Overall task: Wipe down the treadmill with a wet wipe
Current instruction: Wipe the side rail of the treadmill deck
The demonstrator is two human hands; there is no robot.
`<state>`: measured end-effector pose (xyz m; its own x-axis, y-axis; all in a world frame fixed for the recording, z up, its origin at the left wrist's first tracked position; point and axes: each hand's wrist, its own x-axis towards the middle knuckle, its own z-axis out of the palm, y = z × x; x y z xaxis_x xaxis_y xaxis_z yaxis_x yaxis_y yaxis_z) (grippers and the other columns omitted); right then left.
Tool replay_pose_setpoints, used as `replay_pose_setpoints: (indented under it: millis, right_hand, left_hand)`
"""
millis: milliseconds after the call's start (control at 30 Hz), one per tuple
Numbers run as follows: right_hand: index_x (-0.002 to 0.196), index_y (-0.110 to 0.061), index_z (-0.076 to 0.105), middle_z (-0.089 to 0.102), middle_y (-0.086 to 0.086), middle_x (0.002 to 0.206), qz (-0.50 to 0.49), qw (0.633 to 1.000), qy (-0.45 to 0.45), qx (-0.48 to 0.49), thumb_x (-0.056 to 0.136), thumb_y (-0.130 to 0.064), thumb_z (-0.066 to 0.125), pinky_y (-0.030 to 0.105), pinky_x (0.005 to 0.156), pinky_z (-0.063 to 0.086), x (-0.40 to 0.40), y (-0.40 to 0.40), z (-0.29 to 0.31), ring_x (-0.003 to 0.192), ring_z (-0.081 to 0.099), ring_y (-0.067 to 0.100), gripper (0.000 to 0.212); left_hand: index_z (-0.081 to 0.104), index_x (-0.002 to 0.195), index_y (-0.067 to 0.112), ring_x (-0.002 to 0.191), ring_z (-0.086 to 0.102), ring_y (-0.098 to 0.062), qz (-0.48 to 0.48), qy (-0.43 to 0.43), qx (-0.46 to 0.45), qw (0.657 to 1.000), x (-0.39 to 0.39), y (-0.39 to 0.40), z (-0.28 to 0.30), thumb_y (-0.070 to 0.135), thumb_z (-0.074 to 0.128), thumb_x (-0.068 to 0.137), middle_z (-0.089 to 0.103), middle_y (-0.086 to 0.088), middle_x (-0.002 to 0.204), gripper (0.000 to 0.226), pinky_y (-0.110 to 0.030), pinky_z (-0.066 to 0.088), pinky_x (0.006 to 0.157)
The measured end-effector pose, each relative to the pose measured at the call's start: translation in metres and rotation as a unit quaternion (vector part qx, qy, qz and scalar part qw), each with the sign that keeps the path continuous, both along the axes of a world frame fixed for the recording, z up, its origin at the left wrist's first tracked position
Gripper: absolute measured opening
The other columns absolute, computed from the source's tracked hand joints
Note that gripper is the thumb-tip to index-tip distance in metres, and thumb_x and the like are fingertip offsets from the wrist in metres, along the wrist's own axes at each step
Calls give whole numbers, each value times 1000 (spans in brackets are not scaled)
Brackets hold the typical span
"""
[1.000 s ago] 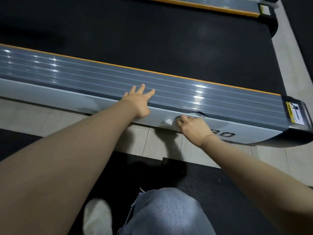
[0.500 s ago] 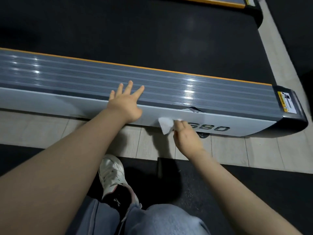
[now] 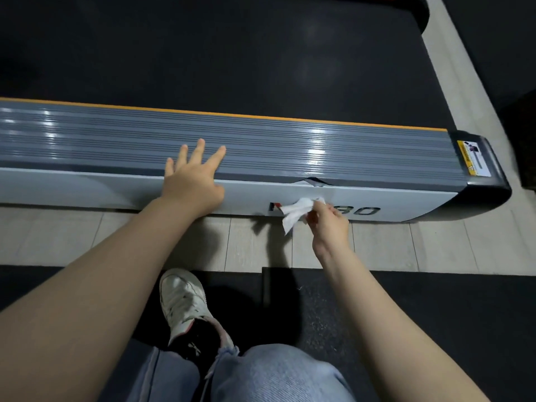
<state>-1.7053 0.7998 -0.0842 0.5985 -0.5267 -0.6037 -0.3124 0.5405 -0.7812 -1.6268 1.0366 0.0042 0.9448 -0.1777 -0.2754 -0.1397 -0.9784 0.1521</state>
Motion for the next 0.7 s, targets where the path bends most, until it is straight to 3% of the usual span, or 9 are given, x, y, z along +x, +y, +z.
replay_pose_setpoints:
  millis: [100,167,267,367,433,500,567,633,700]
  right_hand:
    - [90,-9,58,63,5,80,-42,999,-27,-4,91,-3,56,31,71,55,7,3,10,69,60,15,6]
    - [87,-13,54,58,8,85,-76,997,34,5,89,-3,48,35,68,51,15,7,8,73,55,21,12]
    - [94,-9,59,62,10,87,-129,979,89,129,90,1,40,30,56,52,21,4,9,66,58,24,22]
    - [89,-5,55,57,11,79,-169,965,39,199,94,3,33,28,53,52,20,-5,25,62,56,23,23]
    - [85,-9,51,53,6,77,-178,973,-17,146,97,0,39,26,61,50,13,-12,35,61,53,16,19]
    - [89,-15,51,51,1,81,-191,980,-55,-16,98,-12,48,20,63,45,13,-25,41,66,50,10,10]
    - [97,-17,50,53,1,92,-200,969,-28,-140,97,-18,48,24,69,43,18,-43,37,75,50,12,2]
    - [101,-18,48,51,4,103,-200,971,46,-124,99,-15,39,29,75,42,18,-60,26,81,51,18,9]
    - [84,-20,43,51,4,96,-116,988,99,-39,102,-12,30,29,72,47,13,-69,9,71,52,15,23]
  left_hand:
    - [7,156,42,153,-4,-30,15,6,-5,1000,1,-3,0,30,46,94,-4,-1,167,74,-50,2,123]
    - [10,158,37,153,-2,-30,17,-9,-13,1000,-1,-9,0,32,47,95,-1,-4,167,73,-48,3,123]
    - [14,158,29,153,4,-29,-61,-58,-28,996,-9,-18,-5,22,50,91,6,-7,167,77,-45,5,123]
    - [18,158,29,153,7,-24,-130,-66,-43,988,-9,-25,-6,15,51,89,9,-5,166,77,-44,6,123]
    - [18,157,31,153,5,-23,-136,-55,-50,988,-8,-34,-4,17,49,91,7,-2,167,74,-46,3,124]
    - [15,158,33,153,2,-22,-156,-43,-48,986,-5,-47,-4,20,46,94,4,0,167,72,-44,0,124]
    - [14,158,34,153,0,-20,-192,-35,-54,979,-1,-67,-1,21,43,96,2,3,167,69,-41,-2,124]
    - [14,158,33,153,-2,-17,-239,-28,-63,969,1,-91,2,20,42,97,2,4,167,68,-38,-4,124]
    - [13,157,33,153,-4,-16,-289,-29,-64,955,-3,-116,2,21,41,97,1,6,167,68,-37,-6,123]
